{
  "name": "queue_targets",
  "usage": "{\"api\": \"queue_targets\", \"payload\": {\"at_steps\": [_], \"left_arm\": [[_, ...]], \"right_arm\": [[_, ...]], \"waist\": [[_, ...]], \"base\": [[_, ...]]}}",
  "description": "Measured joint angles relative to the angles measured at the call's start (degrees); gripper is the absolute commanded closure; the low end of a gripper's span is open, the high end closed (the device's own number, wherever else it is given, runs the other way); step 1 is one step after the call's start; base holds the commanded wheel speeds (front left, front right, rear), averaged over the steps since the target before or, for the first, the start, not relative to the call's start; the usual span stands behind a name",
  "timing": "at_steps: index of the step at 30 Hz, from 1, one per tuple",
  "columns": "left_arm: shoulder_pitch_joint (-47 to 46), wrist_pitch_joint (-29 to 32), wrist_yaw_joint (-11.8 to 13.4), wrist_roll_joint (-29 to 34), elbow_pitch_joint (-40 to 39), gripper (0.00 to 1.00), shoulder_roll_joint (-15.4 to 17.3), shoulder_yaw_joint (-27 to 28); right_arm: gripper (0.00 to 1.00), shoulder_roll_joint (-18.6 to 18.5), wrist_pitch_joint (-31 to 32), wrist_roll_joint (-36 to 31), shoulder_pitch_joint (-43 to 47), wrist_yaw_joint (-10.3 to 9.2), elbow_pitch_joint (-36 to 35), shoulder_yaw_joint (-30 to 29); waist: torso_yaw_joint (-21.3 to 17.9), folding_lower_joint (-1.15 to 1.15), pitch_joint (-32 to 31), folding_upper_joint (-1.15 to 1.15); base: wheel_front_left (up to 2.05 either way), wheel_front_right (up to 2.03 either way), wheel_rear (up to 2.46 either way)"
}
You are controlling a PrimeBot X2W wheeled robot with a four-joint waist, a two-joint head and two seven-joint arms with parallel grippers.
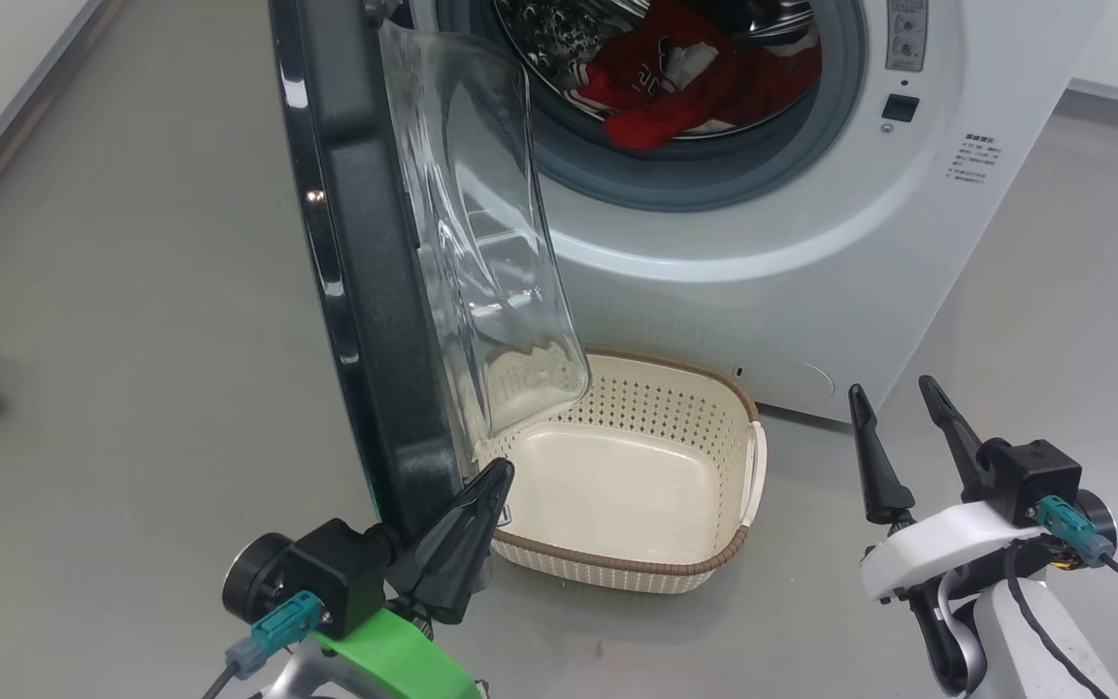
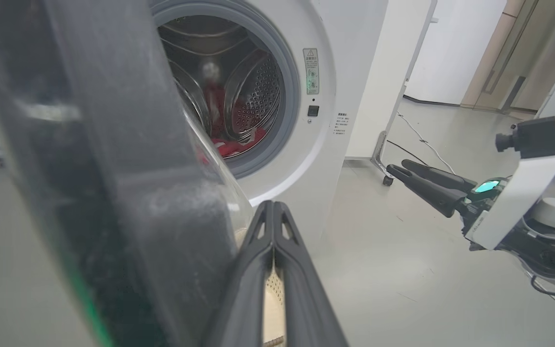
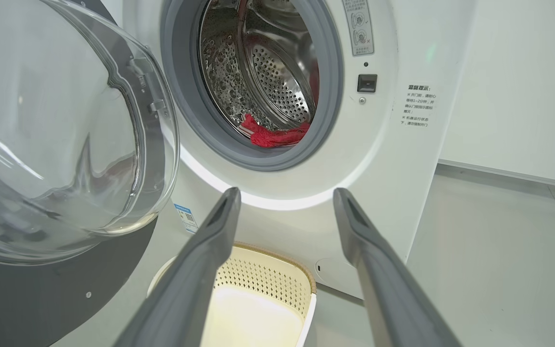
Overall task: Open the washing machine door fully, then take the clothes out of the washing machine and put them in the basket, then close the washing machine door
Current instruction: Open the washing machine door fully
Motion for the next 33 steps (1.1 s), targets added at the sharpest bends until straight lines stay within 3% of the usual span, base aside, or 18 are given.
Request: {"api": "queue_targets", "payload": {"at_steps": [19,33], "left_arm": [[1.79,-2.59,4.60,0.68,1.31,1.00,-0.10,5.41],[2.35,-5.55,6.68,0.42,3.47,1.00,0.59,14.13]], "right_arm": [[0.00,0.18,0.00,-0.24,0.01,0.04,0.31,-0.76],[0.00,0.34,0.00,-0.64,0.01,0.46,0.30,-1.13]], "waist": [[1.45,0.00,-0.64,0.00],[2.26,0.00,-0.26,0.00]], "base": [[0.00,0.00,0.00],[0.00,0.00,0.00]]}}
